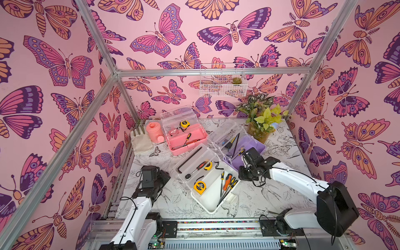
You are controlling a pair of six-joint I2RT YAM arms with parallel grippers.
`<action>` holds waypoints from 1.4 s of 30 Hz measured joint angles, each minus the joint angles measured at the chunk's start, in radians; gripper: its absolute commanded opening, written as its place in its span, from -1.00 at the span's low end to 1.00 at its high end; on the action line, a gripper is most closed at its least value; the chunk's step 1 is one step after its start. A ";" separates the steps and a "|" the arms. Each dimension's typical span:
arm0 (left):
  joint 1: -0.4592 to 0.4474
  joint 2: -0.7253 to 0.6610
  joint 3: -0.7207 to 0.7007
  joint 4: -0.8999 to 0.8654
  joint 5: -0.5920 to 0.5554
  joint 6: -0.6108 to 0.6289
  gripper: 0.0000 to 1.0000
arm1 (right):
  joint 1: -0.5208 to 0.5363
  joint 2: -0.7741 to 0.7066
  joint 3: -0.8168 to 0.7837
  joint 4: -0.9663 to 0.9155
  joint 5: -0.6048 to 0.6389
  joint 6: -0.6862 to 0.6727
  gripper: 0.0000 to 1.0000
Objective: Close toolboxes
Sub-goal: Move the toolbox to the center of the board, then close the toolbox lid.
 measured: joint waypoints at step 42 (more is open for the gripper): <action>0.045 0.269 -0.010 0.401 0.135 -0.005 -0.32 | 0.006 0.095 0.076 0.025 -0.045 -0.049 -0.93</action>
